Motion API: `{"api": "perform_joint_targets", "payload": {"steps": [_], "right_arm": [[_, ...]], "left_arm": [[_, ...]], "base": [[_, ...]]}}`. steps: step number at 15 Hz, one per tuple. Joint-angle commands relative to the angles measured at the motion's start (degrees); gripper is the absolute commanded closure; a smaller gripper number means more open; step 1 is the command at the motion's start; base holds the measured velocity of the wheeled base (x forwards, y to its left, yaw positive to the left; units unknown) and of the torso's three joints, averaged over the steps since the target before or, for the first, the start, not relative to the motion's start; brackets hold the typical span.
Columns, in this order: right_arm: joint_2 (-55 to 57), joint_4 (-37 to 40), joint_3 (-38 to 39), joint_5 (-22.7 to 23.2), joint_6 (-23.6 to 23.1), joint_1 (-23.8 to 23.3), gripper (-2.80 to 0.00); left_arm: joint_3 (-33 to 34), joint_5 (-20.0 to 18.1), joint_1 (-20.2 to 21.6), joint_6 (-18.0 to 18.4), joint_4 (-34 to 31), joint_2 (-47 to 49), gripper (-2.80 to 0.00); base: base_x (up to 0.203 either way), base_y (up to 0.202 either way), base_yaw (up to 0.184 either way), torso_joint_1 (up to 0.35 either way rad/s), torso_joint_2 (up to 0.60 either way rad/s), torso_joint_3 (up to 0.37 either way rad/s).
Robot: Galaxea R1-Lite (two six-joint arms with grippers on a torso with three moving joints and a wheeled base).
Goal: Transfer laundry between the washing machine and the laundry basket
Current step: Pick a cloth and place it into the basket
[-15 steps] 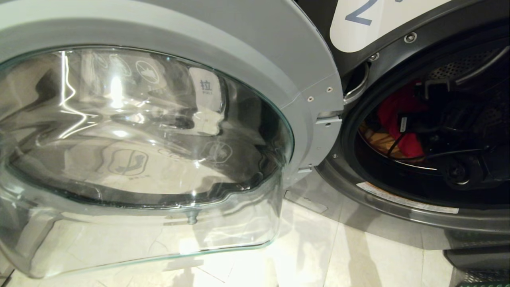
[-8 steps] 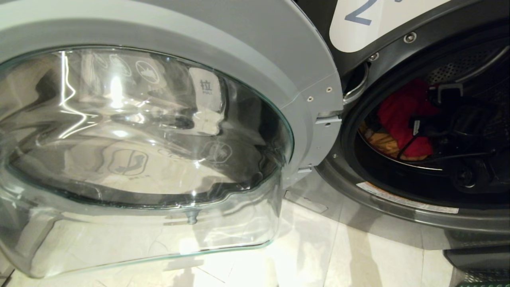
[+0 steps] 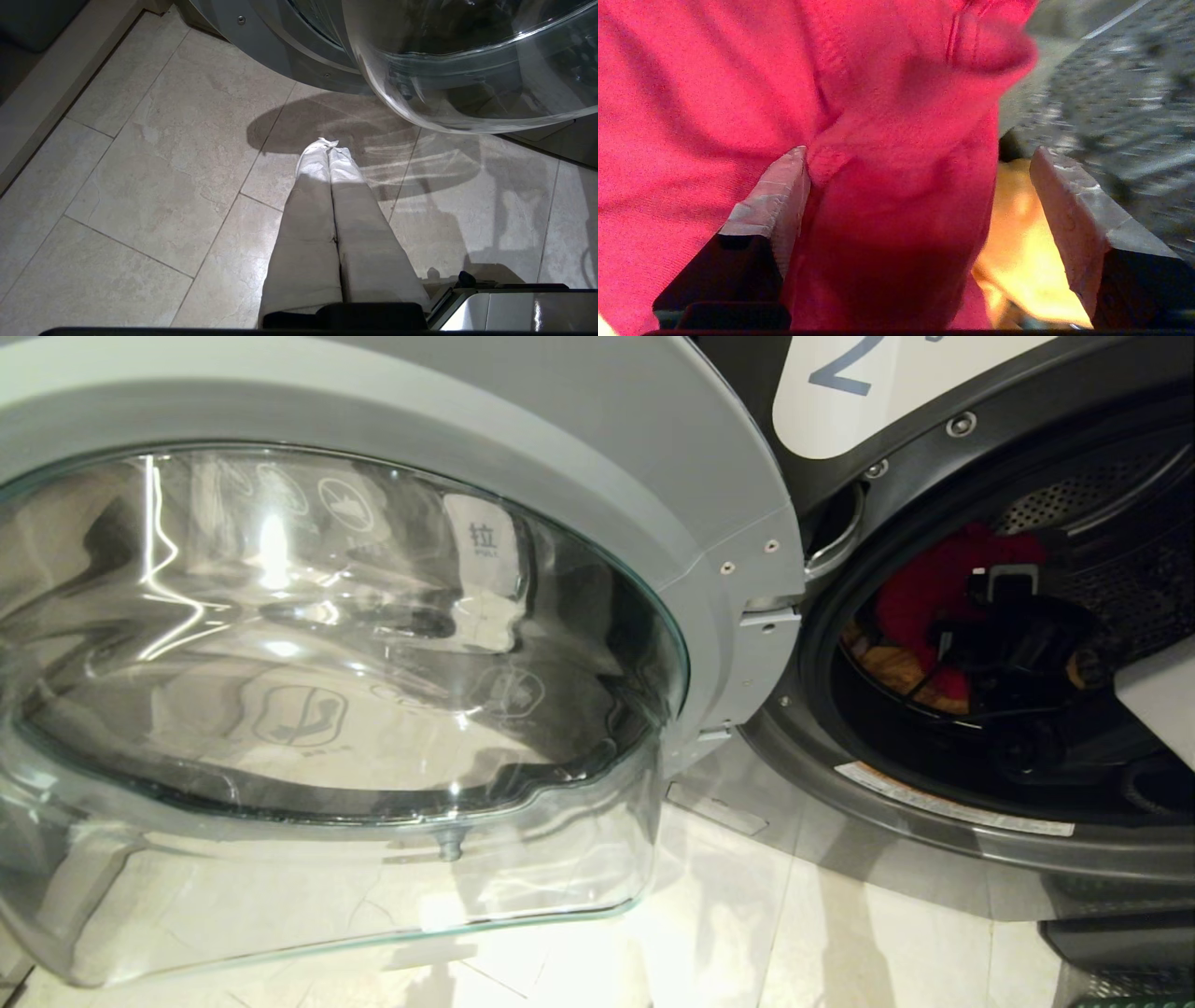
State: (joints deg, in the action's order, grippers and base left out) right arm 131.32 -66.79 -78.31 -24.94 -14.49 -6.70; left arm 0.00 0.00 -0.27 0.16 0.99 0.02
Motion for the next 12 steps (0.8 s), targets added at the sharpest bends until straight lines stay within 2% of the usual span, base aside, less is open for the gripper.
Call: {"api": "perform_joint_targets", "payload": {"steps": [1, 4, 6, 9, 12], "right_arm": [[6.6, -0.3, -4.9, 0.3, -0.1, -0.6, -2.8], [12.5, 2.6, -16.0, 0.8, 1.1, -1.8, -2.8], [13.3, 12.2, -21.4, 0.9, 6.8, -2.2, -2.8], [15.3, 20.0, -30.9, 1.1, 12.0, -2.2, -2.8], [16.3, 22.4, -33.1, 5.0, 14.5, -1.2, -2.8]], "left_arm": [[0.4, 0.0, 0.0, 0.0, 0.0, 0.0, 0.0], [0.4, 0.0, 0.0, 0.0, 0.0, 0.0, 0.0], [0.4, 0.0, 0.0, 0.0, 0.0, 0.0, 0.0], [0.4, 0.0, 0.0, 0.6, 0.0, 0.0, 0.0], [0.4, -0.4, 0.0, 1.6, -0.1, 0.0, 0.0]], "base": [[0.0, 0.0, 0.0, 0.0, 0.0, 0.0], [0.0, 0.0, 0.0, 0.0, 0.0, 0.0], [0.0, 0.0, 0.0, 0.0, 0.0, 0.0], [0.0, 0.0, 0.0, 0.0, 0.0, 0.0], [0.0, 0.0, 0.0, 0.0, 0.0, 0.0]]}}
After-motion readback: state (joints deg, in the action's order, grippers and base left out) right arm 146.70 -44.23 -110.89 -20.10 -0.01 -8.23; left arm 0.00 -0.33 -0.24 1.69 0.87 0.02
